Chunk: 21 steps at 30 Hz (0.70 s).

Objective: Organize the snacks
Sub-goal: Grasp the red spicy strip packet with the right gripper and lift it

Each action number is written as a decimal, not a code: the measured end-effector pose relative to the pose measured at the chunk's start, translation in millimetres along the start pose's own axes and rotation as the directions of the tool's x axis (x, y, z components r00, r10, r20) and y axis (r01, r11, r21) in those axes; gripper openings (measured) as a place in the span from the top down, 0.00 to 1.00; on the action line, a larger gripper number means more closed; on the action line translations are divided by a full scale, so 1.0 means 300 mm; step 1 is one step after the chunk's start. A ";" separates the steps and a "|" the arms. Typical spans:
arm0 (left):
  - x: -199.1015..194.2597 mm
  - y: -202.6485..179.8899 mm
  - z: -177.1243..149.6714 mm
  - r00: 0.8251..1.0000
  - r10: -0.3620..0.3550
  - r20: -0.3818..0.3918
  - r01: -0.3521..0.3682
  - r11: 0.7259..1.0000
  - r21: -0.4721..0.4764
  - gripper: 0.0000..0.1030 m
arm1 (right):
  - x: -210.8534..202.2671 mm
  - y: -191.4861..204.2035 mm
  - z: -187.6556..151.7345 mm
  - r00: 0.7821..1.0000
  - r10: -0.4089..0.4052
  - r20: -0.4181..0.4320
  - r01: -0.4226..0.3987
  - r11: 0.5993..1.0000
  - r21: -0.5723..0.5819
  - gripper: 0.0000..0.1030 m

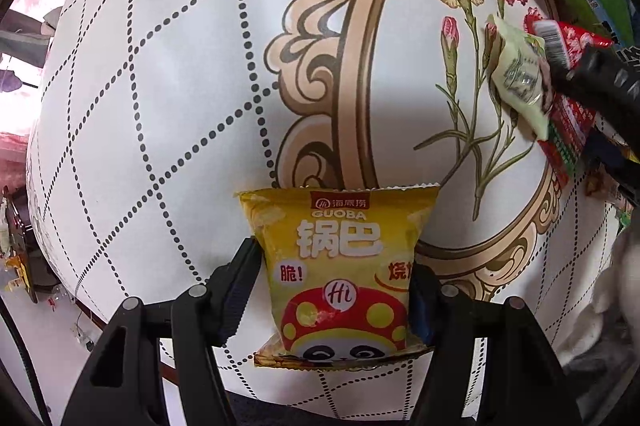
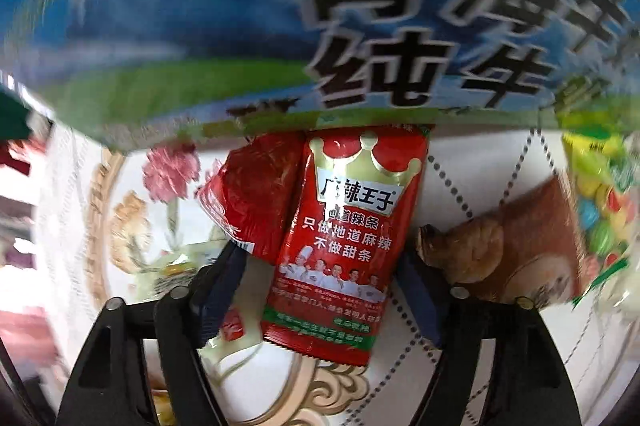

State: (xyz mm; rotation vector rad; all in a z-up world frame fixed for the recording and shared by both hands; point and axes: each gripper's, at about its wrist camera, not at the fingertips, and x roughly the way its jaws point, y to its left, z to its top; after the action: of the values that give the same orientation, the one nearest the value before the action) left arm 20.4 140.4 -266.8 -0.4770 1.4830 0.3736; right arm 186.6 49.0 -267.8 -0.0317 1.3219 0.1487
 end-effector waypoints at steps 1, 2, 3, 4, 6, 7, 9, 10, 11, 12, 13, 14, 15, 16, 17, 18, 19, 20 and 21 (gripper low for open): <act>0.002 0.001 -0.003 1.000 -0.001 0.000 0.001 1.000 0.000 0.39 | -0.008 0.005 -0.013 1.000 -0.007 0.010 0.007 0.999 -0.044 0.33; 0.004 0.002 -0.004 1.000 -0.004 0.001 0.004 1.000 0.000 0.39 | -0.019 0.018 -0.041 1.000 -0.010 0.018 0.012 0.996 -0.085 0.40; 0.006 0.005 -0.005 1.000 -0.007 0.003 0.007 1.000 0.000 0.39 | -0.031 0.024 -0.071 1.000 -0.010 0.024 0.013 0.991 -0.135 0.44; 0.008 0.005 -0.007 1.000 -0.007 0.006 0.007 1.000 0.000 0.39 | -0.040 0.016 -0.099 1.000 0.001 0.017 0.002 0.984 -0.180 0.44; -0.003 -0.005 -0.010 1.000 -0.001 0.011 0.001 1.000 0.009 0.39 | -0.059 0.002 -0.154 1.000 0.002 0.008 0.000 0.967 -0.254 0.44; -0.007 -0.012 -0.011 1.000 -0.002 0.018 0.002 1.000 0.018 0.39 | -0.076 -0.012 -0.205 1.000 0.003 0.003 -0.002 0.953 -0.301 0.44; -0.018 -0.036 -0.015 1.000 -0.006 0.030 0.005 0.999 0.046 0.39 | -0.097 -0.046 -0.268 1.000 0.012 -0.019 -0.017 0.945 -0.327 0.44; -0.021 -0.052 -0.018 0.999 -0.011 0.036 0.009 0.998 0.066 0.39 | -0.110 -0.076 -0.305 0.999 0.029 -0.046 -0.042 0.945 -0.323 0.44; -0.022 -0.072 -0.020 0.999 -0.017 0.043 0.013 0.996 0.092 0.39 | -0.119 -0.087 -0.329 0.997 0.038 -0.066 -0.057 0.947 -0.317 0.44; -0.022 -0.092 -0.024 0.999 -0.021 0.045 0.016 0.993 0.116 0.39 | -0.122 -0.116 -0.357 0.995 0.044 -0.086 -0.069 0.948 -0.312 0.44; -0.020 -0.108 -0.027 0.999 -0.030 0.045 0.023 0.991 0.134 0.39 | -0.134 -0.152 -0.388 0.991 0.055 -0.119 -0.089 0.949 -0.302 0.44; -0.017 -0.131 -0.033 0.998 -0.045 0.039 0.038 0.987 0.158 0.39 | -0.141 -0.171 -0.408 0.988 0.064 -0.142 -0.103 0.952 -0.289 0.44; -0.015 -0.148 -0.038 0.998 -0.053 0.033 0.047 0.984 0.173 0.39 | -0.143 -0.186 -0.425 0.982 0.073 -0.173 -0.120 0.953 -0.279 0.44; -0.011 -0.165 -0.043 0.998 -0.058 0.029 0.052 0.980 0.190 0.39 | -0.136 -0.196 -0.434 0.968 0.093 -0.233 -0.153 0.955 -0.255 0.44; -0.004 -0.180 -0.046 0.998 -0.063 0.023 0.057 0.977 0.204 0.38 | -0.138 -0.211 -0.438 0.959 0.116 -0.258 -0.175 0.959 -0.222 0.42; 0.003 -0.187 -0.047 0.998 -0.066 0.015 0.061 0.976 0.209 0.31 | -0.142 -0.239 -0.451 0.952 0.136 -0.275 -0.192 0.963 -0.189 0.38; 0.012 -0.193 -0.046 0.997 -0.081 0.001 0.079 0.975 0.210 0.27 | -0.154 -0.266 -0.467 0.944 0.162 -0.286 -0.212 0.965 -0.154 0.37; 0.016 -0.194 -0.046 0.995 -0.098 -0.012 0.098 0.975 0.202 0.21 | -0.161 -0.273 -0.462 0.946 0.171 -0.277 -0.216 0.966 -0.141 0.37; 0.025 -0.190 -0.043 0.993 -0.114 -0.025 0.117 0.976 0.186 0.20 | -0.165 -0.285 -0.429 0.949 0.175 -0.261 -0.215 0.967 -0.134 0.36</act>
State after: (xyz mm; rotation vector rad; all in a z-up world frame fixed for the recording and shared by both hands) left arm 39.3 84.8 -270.3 -0.4132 1.4799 0.1370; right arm 61.6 -54.0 -257.0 -0.0574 1.5596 0.4329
